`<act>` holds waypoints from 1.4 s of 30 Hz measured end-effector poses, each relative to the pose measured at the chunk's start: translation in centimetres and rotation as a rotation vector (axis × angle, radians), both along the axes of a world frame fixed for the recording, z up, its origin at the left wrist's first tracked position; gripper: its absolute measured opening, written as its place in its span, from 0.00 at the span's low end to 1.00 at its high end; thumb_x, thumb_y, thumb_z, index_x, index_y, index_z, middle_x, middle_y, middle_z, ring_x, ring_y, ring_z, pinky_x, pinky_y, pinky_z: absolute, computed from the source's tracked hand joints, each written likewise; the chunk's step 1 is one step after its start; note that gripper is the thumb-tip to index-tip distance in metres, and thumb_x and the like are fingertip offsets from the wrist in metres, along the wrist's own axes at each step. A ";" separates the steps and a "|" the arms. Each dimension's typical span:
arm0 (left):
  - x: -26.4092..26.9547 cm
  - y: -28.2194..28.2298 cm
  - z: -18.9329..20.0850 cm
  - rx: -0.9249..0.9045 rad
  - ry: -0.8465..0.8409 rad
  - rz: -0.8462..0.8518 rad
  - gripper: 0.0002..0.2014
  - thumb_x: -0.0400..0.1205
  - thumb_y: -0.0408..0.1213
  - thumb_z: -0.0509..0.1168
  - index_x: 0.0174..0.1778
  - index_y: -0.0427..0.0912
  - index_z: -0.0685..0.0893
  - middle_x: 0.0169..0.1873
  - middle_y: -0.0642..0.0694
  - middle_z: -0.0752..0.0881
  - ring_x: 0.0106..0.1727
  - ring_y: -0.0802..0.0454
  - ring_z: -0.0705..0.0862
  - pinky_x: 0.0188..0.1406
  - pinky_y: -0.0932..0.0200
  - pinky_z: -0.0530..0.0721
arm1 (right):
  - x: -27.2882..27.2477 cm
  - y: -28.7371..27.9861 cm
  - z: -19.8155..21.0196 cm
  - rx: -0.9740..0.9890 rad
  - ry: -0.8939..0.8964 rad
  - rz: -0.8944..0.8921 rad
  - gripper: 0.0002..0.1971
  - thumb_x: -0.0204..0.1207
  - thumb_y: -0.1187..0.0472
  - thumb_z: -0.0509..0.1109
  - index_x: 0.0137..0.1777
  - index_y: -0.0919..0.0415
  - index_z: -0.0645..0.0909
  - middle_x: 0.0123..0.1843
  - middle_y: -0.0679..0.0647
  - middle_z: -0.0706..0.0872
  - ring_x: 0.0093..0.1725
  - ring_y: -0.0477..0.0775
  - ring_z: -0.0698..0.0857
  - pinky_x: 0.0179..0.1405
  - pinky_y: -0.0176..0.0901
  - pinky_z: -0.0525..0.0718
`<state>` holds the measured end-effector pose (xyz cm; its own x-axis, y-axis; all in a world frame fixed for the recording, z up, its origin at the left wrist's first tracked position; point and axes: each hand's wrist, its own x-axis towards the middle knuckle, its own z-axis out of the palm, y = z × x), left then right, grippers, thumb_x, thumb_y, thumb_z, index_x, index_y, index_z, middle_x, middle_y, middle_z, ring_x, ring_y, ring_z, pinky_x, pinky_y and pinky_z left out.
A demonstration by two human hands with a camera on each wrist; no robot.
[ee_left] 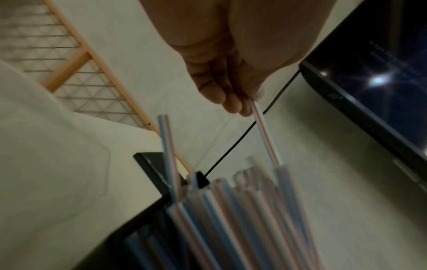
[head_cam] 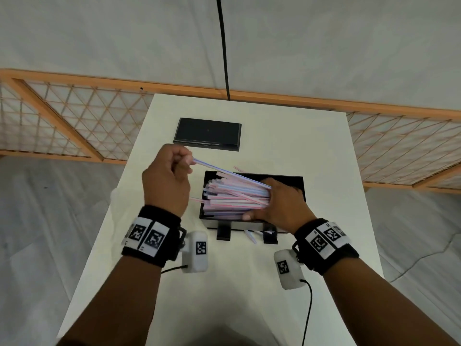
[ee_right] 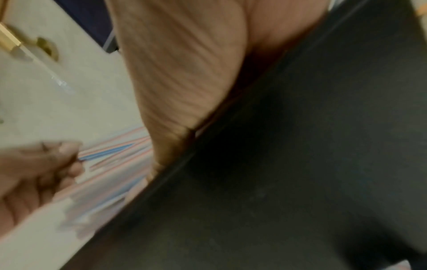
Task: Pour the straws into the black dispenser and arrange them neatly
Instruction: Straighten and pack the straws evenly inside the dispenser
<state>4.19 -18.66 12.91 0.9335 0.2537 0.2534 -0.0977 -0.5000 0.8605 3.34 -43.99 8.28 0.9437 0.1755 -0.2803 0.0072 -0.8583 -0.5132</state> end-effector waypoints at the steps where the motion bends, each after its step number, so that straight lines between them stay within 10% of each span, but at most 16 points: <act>1: -0.2 0.0 -0.3 0.022 -0.026 0.036 0.06 0.87 0.35 0.62 0.48 0.48 0.82 0.37 0.56 0.88 0.38 0.57 0.87 0.46 0.58 0.85 | -0.4 -0.6 0.1 0.086 -0.011 -0.036 0.44 0.47 0.24 0.80 0.62 0.45 0.78 0.54 0.40 0.85 0.56 0.46 0.85 0.61 0.45 0.80; 7: 0.2 -0.2 -0.8 0.212 -0.049 -0.095 0.04 0.87 0.35 0.65 0.48 0.45 0.84 0.40 0.58 0.87 0.41 0.61 0.83 0.43 0.78 0.75 | -1.5 -2.6 1.0 0.234 -0.122 -0.064 0.44 0.49 0.39 0.90 0.67 0.49 0.80 0.61 0.41 0.84 0.57 0.41 0.83 0.54 0.21 0.75; 12: 0.6 -3.2 -3.0 0.379 0.059 -0.291 0.05 0.83 0.36 0.68 0.44 0.50 0.87 0.45 0.56 0.86 0.48 0.55 0.82 0.51 0.59 0.79 | -1.4 -2.8 1.5 0.180 -0.152 -0.002 0.40 0.57 0.42 0.89 0.69 0.49 0.79 0.63 0.39 0.82 0.58 0.40 0.81 0.54 0.15 0.70; 16: 0.2 -3.4 -3.9 0.395 0.026 -0.300 0.12 0.88 0.47 0.59 0.54 0.47 0.86 0.57 0.52 0.82 0.56 0.56 0.80 0.56 0.61 0.77 | -1.2 -2.1 2.2 0.133 -0.201 0.132 0.35 0.66 0.46 0.84 0.72 0.51 0.78 0.67 0.45 0.84 0.61 0.46 0.83 0.61 0.27 0.75; 22: -1.5 -1.9 -3.3 0.603 0.034 0.026 0.20 0.89 0.55 0.48 0.61 0.51 0.82 0.63 0.50 0.82 0.65 0.47 0.80 0.66 0.34 0.77 | 1.4 0.7 2.1 -0.046 0.008 0.315 0.42 0.68 0.43 0.82 0.81 0.52 0.71 0.73 0.53 0.79 0.67 0.55 0.82 0.69 0.53 0.81; 26: -2.5 -2.3 -4.7 0.246 0.135 -0.254 0.32 0.82 0.67 0.54 0.73 0.46 0.75 0.69 0.48 0.75 0.67 0.54 0.76 0.68 0.49 0.80 | 3.1 2.6 1.4 -0.173 0.115 0.373 0.36 0.66 0.42 0.81 0.73 0.52 0.79 0.63 0.57 0.83 0.61 0.60 0.84 0.64 0.54 0.84; 29: -3.3 -2.9 -6.3 0.363 0.134 -0.415 0.46 0.70 0.77 0.63 0.78 0.50 0.69 0.74 0.50 0.72 0.74 0.55 0.70 0.74 0.57 0.71 | 3.8 3.8 1.5 -0.236 0.149 0.387 0.24 0.69 0.46 0.79 0.63 0.54 0.82 0.57 0.57 0.88 0.56 0.62 0.87 0.58 0.51 0.85; 42: -3.8 -4.6 -8.2 0.004 0.071 -0.167 0.18 0.85 0.45 0.61 0.70 0.46 0.78 0.72 0.53 0.75 0.72 0.59 0.75 0.69 0.72 0.73 | 3.6 5.2 1.7 -0.235 0.204 0.332 0.19 0.60 0.47 0.83 0.47 0.49 0.80 0.41 0.48 0.85 0.39 0.53 0.84 0.38 0.42 0.84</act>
